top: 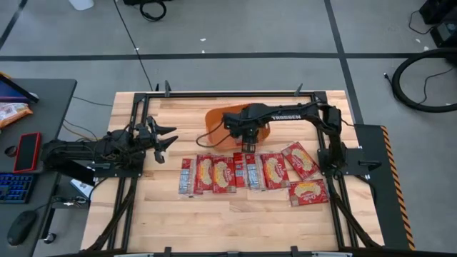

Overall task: Sort popcorn bags into baskets
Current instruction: Adjust the orange bin, then put the red popcorn bag into the orange bin

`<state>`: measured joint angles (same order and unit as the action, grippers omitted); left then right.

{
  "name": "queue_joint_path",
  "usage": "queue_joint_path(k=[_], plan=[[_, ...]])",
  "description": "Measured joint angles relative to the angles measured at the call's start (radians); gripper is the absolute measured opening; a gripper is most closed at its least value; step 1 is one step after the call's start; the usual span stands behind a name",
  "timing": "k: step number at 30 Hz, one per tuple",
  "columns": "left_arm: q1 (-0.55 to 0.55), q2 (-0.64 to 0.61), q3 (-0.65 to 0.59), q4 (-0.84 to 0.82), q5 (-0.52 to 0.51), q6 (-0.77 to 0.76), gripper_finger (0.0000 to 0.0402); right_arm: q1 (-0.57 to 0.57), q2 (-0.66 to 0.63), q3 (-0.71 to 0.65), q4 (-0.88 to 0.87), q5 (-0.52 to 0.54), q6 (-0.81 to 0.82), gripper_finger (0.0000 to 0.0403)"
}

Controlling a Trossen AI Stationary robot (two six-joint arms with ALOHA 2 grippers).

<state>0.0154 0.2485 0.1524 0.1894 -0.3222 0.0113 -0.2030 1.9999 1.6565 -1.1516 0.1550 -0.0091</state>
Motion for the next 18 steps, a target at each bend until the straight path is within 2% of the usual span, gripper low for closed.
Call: queue_joint_path(k=[5,9,12,18], plan=[[0.000,0.000,0.000,-0.001,0.000,0.000,0.0164,0.001,0.000,0.093,0.001,0.027,0.086,0.0126],[0.000,0.000,0.000,-0.001,0.000,0.001,0.0164,0.041,-0.001,0.151,-0.016,0.008,0.086,0.0126],[0.000,0.000,0.000,-0.007,0.000,0.001,0.0164,0.092,-0.001,0.154,-0.045,0.008,0.117,0.0126],[0.000,0.000,0.000,-0.011,-0.018,0.025,0.0164,0.225,0.000,0.104,-0.167,0.046,0.334,0.0126]])
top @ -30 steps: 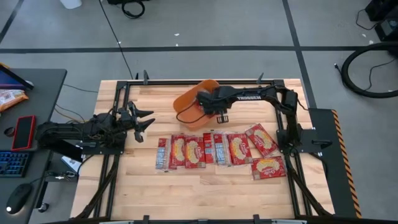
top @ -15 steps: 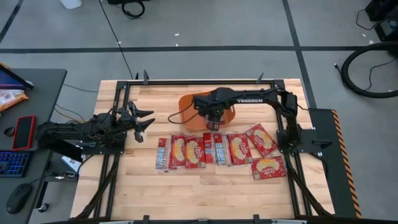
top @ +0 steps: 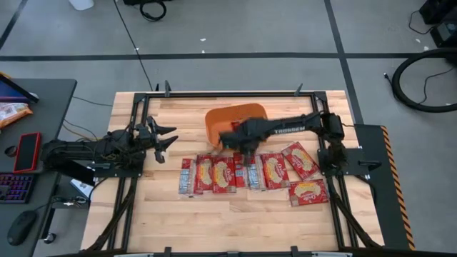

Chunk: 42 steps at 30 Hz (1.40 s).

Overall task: Sort popcorn bags into baskets
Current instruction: Put the red popcorn bag into the orange bin

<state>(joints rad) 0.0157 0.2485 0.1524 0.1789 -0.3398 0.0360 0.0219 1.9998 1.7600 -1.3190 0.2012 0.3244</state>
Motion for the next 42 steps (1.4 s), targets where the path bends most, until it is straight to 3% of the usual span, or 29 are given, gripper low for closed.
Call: queue_joint_path(k=[9,22,34,42], plan=[[0.000,0.000,0.026,-0.012,-0.059,0.067,0.0164,0.182,-0.021,-0.150,-0.073,-0.011,0.319,0.0126],[0.000,0.000,0.031,0.088,-0.060,0.215,0.0164,0.271,-0.344,-0.676,0.021,-0.019,0.862,0.0127],[0.000,0.000,0.031,0.081,-0.060,0.185,0.0164,0.251,-0.351,-0.881,0.176,-0.030,0.888,0.0172],[0.000,0.000,0.031,0.035,-0.059,0.133,0.0164,0.243,-0.350,-0.959,0.266,-0.042,0.843,0.0175]])
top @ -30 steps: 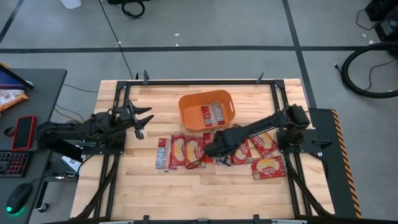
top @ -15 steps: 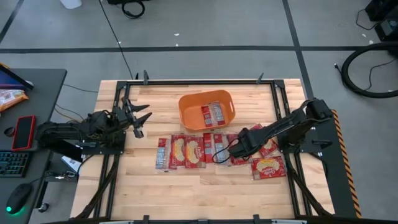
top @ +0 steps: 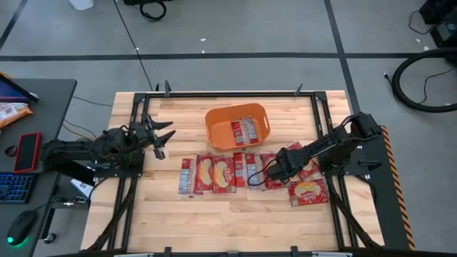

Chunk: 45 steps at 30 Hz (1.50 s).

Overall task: Sort popcorn bags into baskets
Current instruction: Put the red popcorn bag into the orange bin

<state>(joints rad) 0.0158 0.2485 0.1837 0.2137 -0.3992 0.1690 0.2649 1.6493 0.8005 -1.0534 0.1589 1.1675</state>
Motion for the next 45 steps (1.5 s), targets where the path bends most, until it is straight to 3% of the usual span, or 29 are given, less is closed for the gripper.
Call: queue_joint_path(k=[6,14,17,20,30,34,37,40,45], plan=[[0.000,0.000,0.000,-0.021,0.000,-0.027,0.0164,0.000,-0.005,-0.036,0.035,-0.010,-0.032,0.0143],[0.000,0.000,0.000,-0.034,0.000,-0.035,0.0164,-0.012,0.002,-0.024,0.011,-0.022,-0.107,0.0038],[0.000,0.000,0.000,-0.035,0.000,-0.035,0.0164,-0.019,0.004,0.047,-0.043,-0.026,-0.132,0.0010],[0.000,0.000,0.000,-0.035,0.000,-0.035,0.0164,-0.021,0.004,0.143,-0.147,-0.018,-0.184,0.0010],[0.000,0.000,0.000,-0.034,0.000,-0.057,0.0164,-0.021,0.002,0.539,-0.415,0.220,-0.251,0.0007],[0.000,0.000,0.000,-0.034,0.000,-0.056,0.0164,-0.031,0.002,0.658,-0.475,0.365,-0.238,0.0007],[0.000,0.000,0.000,-0.031,0.000,-0.056,0.0164,-0.044,0.001,0.712,-0.415,0.480,-0.361,0.0007],[0.000,0.000,0.000,-0.031,0.000,-0.056,0.0164,-0.062,0.000,0.718,-0.244,0.575,-0.590,0.0007],[0.000,0.000,0.000,-0.031,0.000,-0.055,0.0164,-0.122,0.002,0.679,0.129,0.571,-1.002,0.0007]])
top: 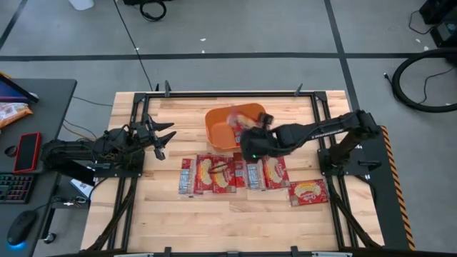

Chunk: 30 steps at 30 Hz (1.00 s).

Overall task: Sort popcorn bags into baskets
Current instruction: Put the red popcorn bag into the orange bin

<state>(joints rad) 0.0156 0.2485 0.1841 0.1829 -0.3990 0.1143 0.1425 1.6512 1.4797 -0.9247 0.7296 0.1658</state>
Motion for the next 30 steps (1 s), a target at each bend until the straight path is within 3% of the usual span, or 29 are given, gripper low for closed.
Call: queue_joint_path(k=[5,10,14,19,24,30], plan=[[0.000,0.000,0.000,0.000,0.000,0.002,0.0164,-0.074,0.000,-0.050,0.217,-0.053,-0.264,0.0009],[0.000,0.000,0.000,-0.001,0.000,0.002,0.0164,-0.160,0.000,-0.126,0.296,-0.155,-0.376,0.0023],[0.000,0.000,0.000,-0.001,0.000,0.003,0.0164,-0.230,0.000,-0.188,0.328,-0.265,-0.347,0.0050],[0.000,0.000,0.000,-0.002,0.000,0.003,0.0164,-0.253,0.000,-0.201,0.267,-0.283,-0.283,0.0098],[0.000,0.000,0.000,-0.001,0.000,0.003,0.0164,-0.192,0.000,-0.139,0.177,-0.272,-0.219,0.0120],[0.000,0.000,0.000,-0.002,0.000,0.003,0.0164,-0.085,-0.002,-0.123,0.130,-0.338,-0.040,0.0122]])
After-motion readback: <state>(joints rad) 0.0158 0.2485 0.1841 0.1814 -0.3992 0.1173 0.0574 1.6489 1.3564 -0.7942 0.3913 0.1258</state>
